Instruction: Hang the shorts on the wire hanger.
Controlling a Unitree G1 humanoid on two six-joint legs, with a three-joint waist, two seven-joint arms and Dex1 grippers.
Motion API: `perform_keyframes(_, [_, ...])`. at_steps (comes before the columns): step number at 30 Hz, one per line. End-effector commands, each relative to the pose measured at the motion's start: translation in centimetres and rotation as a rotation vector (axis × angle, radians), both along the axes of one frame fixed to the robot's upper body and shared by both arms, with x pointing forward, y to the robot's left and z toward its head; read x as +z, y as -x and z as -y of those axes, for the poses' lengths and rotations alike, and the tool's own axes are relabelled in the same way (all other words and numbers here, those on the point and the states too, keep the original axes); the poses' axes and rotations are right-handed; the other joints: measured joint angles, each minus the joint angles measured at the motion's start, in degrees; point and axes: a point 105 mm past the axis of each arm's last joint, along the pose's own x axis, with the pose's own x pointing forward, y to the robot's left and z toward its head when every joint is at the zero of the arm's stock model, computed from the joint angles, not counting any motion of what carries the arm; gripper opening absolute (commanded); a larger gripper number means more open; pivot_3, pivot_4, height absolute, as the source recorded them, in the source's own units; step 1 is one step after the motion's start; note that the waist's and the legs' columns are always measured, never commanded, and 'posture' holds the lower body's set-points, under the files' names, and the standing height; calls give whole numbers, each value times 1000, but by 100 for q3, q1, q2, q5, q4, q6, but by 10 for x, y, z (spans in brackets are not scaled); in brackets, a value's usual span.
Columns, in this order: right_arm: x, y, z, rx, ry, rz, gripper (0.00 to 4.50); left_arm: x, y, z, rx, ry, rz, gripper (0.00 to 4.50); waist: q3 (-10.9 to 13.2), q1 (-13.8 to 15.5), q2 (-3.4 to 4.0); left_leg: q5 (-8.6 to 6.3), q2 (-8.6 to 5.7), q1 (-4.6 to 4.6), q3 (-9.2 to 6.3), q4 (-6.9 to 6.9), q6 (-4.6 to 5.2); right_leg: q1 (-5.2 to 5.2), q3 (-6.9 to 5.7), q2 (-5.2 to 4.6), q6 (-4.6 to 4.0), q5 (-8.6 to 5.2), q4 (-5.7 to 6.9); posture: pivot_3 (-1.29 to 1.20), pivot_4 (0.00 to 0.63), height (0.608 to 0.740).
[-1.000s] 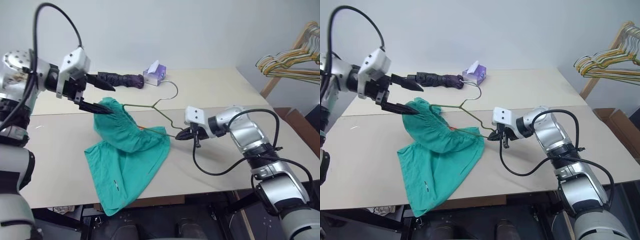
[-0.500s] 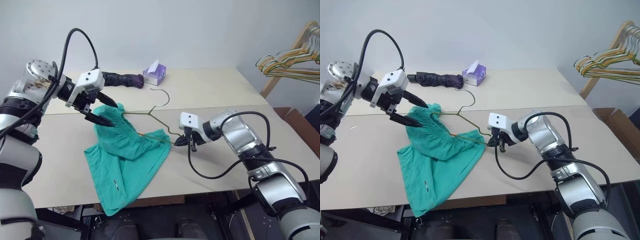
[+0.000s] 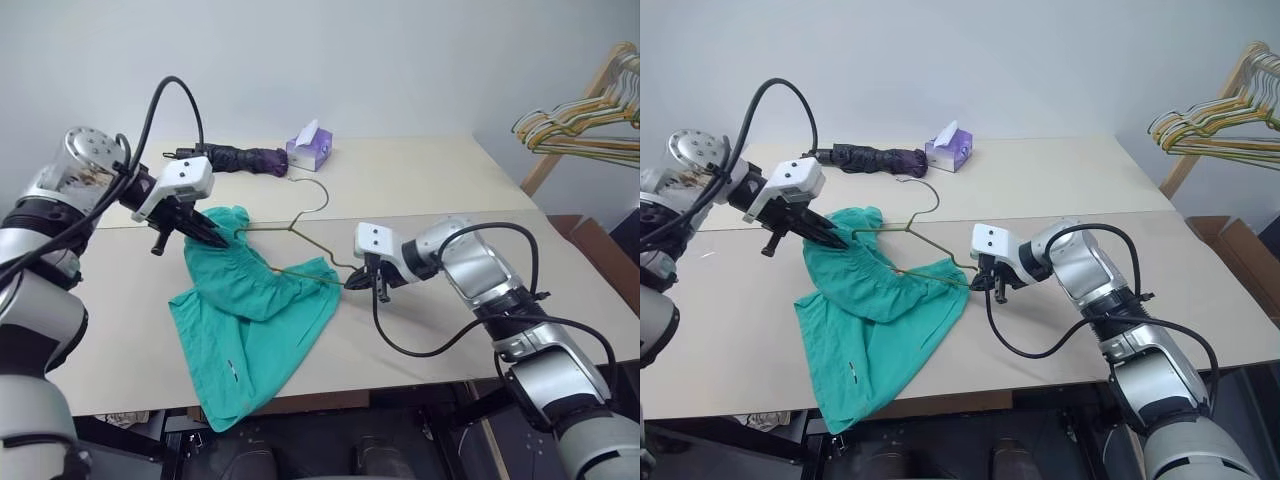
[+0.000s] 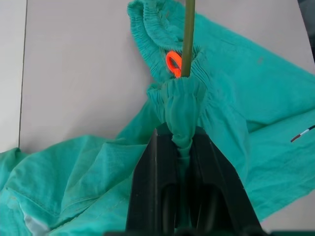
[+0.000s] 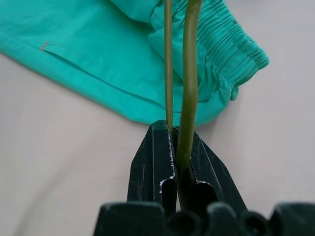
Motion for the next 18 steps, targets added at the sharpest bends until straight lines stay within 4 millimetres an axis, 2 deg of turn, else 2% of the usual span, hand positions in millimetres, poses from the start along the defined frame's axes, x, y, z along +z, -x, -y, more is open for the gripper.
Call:
perform_keyframes(1, [29, -4, -11, 53, -54, 146, 0, 10, -5, 0, 6, 0, 48, 24, 0, 0, 0, 0, 0, 0, 0, 1, 0, 0, 0, 0, 0, 0, 0, 9, 0, 740])
perform_keyframes(6, [38, -20, -14, 1, -112, 312, 0, 16, -10, -2, 9, -2, 100, 24, 0, -12, 0, -1, 0, 0, 0, 2, 1, 0, 0, 0, 0, 0, 0, 12, 0, 740])
perform_keyframes(9, [48, -23, -12, -12, -158, 378, 854, 26, -13, -2, 16, 14, 145, 0, 0, -19, 0, -1, 0, 0, 0, 2, 1, 0, -1, 0, 0, 0, 0, 13, 0, 740])
perform_keyframes(12, [59, -31, -6, -80, -185, 434, 1892, 33, -14, -4, 17, 24, 179, 0, 0, -16, 0, -1, 0, -2, 0, 2, 2, 1, -1, 0, 0, 0, -2, 14, 0, 740])
perform_keyframes(15, [73, -32, 10, -130, -201, 485, 2908, 41, -14, -6, 28, 58, 214, 0, 0, -14, 0, -1, 0, -2, 0, 3, 2, 2, -1, -1, 0, 0, -1, 23, 0, 740])
perform_keyframes(16, [79, -30, 16, -143, -211, 497, 3100, 44, -15, -7, 31, 65, 225, 0, 0, -6, 0, -1, 0, -3, 0, 3, 2, 0, -1, -1, 0, 0, 0, 24, 0, 740])
perform_keyframes(18, [91, -26, 26, -166, -226, 514, 3876, 47, -15, -9, 38, 70, 242, 0, 0, 12, 0, -2, 0, -4, 0, 2, 3, 0, -2, -1, 0, 0, -2, 25, 0, 740])
